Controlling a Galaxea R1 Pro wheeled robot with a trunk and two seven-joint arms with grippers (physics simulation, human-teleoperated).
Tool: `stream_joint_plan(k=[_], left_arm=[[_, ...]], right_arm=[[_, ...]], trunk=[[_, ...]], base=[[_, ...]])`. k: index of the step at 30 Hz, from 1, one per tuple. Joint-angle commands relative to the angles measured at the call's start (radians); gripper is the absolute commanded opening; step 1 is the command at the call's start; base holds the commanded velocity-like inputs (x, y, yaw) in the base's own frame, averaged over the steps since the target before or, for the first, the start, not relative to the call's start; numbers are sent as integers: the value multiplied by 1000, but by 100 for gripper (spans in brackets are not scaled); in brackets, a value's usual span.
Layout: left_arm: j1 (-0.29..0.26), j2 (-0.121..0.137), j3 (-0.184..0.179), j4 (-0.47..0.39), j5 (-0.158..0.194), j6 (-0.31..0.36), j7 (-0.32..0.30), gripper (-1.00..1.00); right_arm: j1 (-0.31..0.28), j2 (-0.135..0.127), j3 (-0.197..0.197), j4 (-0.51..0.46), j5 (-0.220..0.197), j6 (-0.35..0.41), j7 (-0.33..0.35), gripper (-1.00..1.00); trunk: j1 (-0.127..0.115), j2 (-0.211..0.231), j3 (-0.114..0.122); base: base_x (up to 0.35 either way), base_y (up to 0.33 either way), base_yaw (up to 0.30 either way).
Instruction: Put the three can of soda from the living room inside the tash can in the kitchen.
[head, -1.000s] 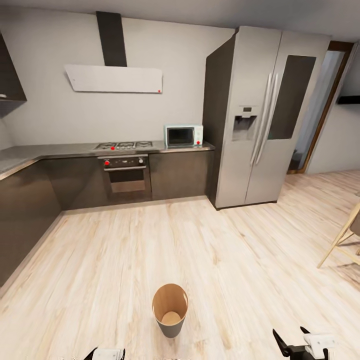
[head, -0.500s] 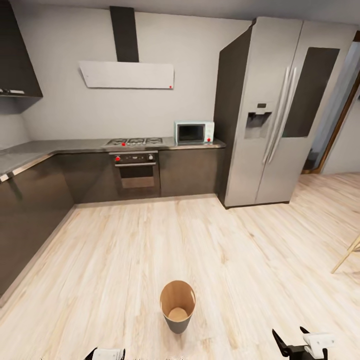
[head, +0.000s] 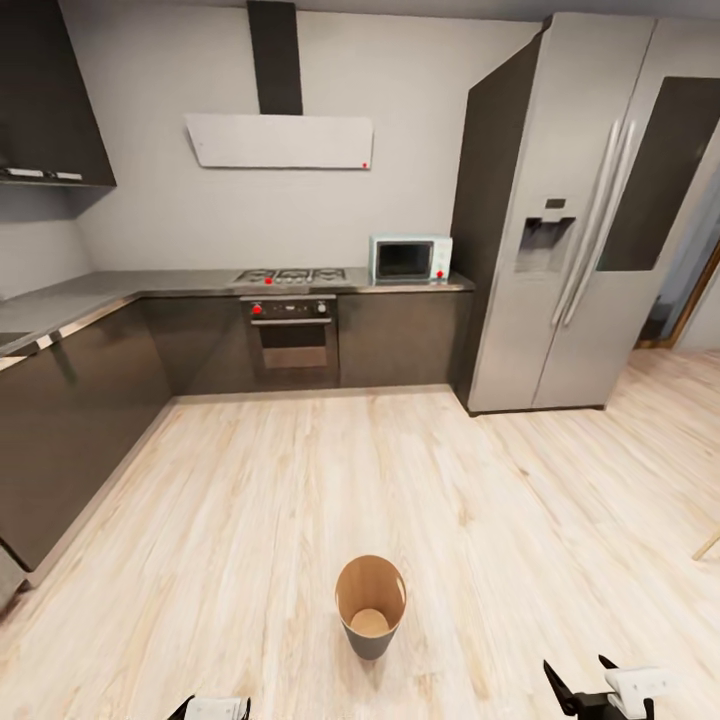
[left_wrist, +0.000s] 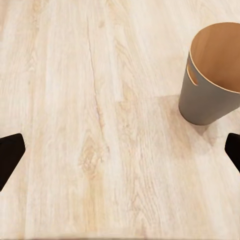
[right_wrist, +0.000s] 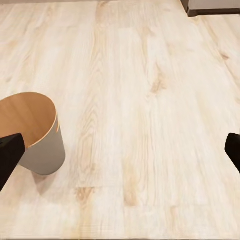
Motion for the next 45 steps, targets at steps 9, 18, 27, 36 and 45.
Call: stream_joint_plan(k=[9, 18, 27, 36, 45], left_arm=[[-1, 0, 0, 0, -1, 1, 0, 100], [-2, 0, 0, 0, -1, 2, 0, 100], [-2, 0, 0, 0, -1, 2, -1, 100], [-2, 0, 0, 0, -2, 2, -1, 100], [-2, 0, 1, 0, 0, 2, 1, 100]], right_arm=[[0, 0, 17, 11, 1, 0, 0, 100], [0, 0, 18, 12, 1, 0, 0, 100], [0, -1, 18, 12, 1, 0, 0, 100], [0, 0, 19, 12, 1, 0, 1, 100], [0, -1, 19, 12, 1, 0, 2, 100]], trunk=[[0, 0, -12], [0, 0, -22], [0, 0, -23], [0, 0, -24], [0, 0, -24]], base=[[158, 112, 145], [254, 184, 101], [113, 73, 15], [224, 143, 1], [36, 20, 0]])
